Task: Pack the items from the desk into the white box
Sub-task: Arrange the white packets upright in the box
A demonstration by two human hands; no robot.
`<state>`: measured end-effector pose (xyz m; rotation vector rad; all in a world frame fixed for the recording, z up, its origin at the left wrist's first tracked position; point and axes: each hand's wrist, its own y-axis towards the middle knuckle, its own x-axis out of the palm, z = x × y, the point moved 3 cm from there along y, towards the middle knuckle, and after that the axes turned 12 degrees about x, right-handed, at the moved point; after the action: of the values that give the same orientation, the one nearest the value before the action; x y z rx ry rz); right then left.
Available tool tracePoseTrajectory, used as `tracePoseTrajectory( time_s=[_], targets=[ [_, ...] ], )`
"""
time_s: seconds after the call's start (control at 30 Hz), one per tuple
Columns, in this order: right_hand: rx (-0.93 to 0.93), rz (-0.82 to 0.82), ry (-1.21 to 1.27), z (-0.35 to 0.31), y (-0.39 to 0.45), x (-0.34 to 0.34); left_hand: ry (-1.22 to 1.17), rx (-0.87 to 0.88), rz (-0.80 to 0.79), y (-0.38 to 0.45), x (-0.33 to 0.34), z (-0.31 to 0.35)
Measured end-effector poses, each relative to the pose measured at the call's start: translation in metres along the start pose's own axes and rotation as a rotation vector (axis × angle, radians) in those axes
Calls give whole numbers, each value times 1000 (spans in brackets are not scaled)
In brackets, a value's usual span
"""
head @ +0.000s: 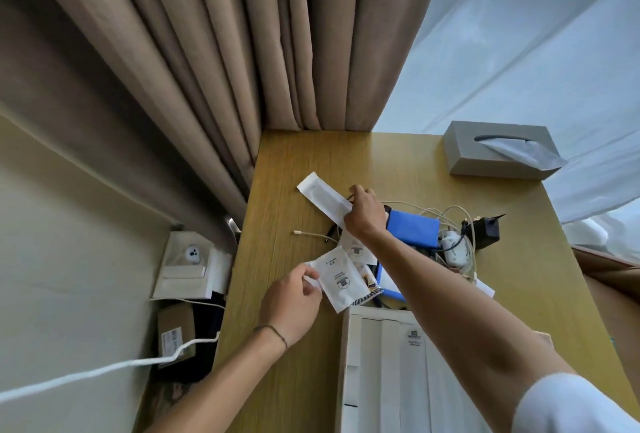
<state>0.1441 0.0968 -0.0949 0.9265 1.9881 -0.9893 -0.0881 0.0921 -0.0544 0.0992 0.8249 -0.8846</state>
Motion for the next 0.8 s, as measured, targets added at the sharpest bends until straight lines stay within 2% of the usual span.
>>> tracePoseTrajectory(
  time_s=[0.1,0.27,0.47,0.7,0.8],
  targets=[
    [51,-11,152,3,-1,-5,20,32,-7,6,2,1],
    [256,-231,483,12,-17,-26,129,104,-48,14,15,2],
    [304,-409,860,23,-70,-67,256,140,-112,28,26,-6],
    [290,-396,899,60,-144,-101,271,200,-187,43,40,-7],
    [281,-379,910,79,-169,-114,321,252,-171,47,46,-7]
  ],
)
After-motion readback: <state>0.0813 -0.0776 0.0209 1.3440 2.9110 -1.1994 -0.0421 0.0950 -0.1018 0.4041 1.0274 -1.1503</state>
